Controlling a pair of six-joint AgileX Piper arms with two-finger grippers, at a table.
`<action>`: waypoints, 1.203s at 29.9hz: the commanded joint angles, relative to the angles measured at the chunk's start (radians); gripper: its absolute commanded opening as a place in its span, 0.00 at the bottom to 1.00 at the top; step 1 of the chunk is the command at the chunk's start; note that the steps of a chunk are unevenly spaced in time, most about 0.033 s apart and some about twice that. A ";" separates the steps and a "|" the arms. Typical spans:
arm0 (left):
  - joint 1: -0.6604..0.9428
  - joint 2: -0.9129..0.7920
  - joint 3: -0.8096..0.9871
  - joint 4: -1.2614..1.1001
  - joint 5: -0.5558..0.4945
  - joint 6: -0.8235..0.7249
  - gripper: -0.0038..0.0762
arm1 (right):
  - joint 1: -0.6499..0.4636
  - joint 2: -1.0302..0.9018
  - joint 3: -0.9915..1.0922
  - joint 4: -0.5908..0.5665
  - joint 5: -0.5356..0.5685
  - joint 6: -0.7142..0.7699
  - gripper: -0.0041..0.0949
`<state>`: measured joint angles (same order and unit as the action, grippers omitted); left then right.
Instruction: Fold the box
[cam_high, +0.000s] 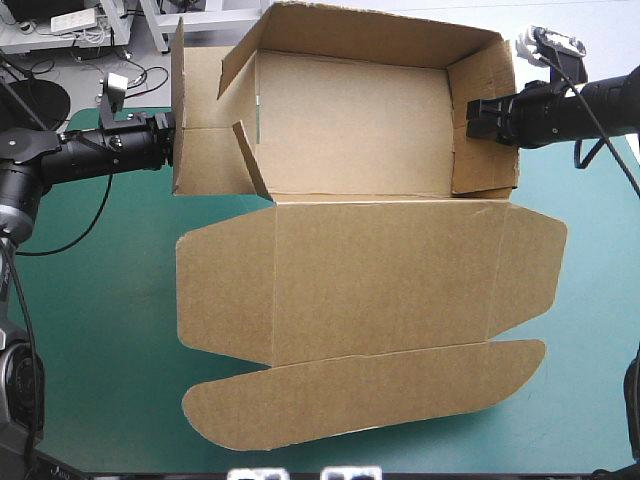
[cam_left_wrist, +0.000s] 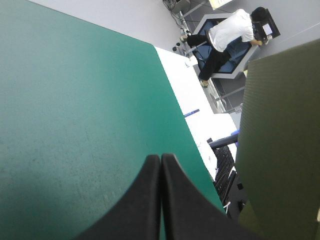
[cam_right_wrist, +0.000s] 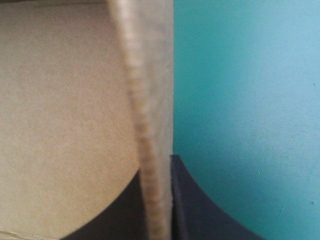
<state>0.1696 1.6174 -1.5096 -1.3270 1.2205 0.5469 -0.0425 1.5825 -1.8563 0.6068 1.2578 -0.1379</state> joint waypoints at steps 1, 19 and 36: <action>-0.020 -0.072 -0.025 -0.096 0.072 0.014 0.04 | -0.006 -0.045 -0.030 0.061 -0.038 0.008 0.02; -0.026 -0.223 -0.025 -0.094 0.072 0.011 0.04 | 0.135 -0.015 -0.028 -0.123 -0.205 0.064 0.02; -0.138 -0.248 -0.025 -0.026 0.055 0.018 0.04 | 0.155 0.018 -0.023 -0.122 -0.236 0.068 0.02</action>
<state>0.0392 1.4041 -1.5096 -1.2771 1.2323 0.5584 0.0947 1.6435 -1.8538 0.4463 1.0897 -0.0810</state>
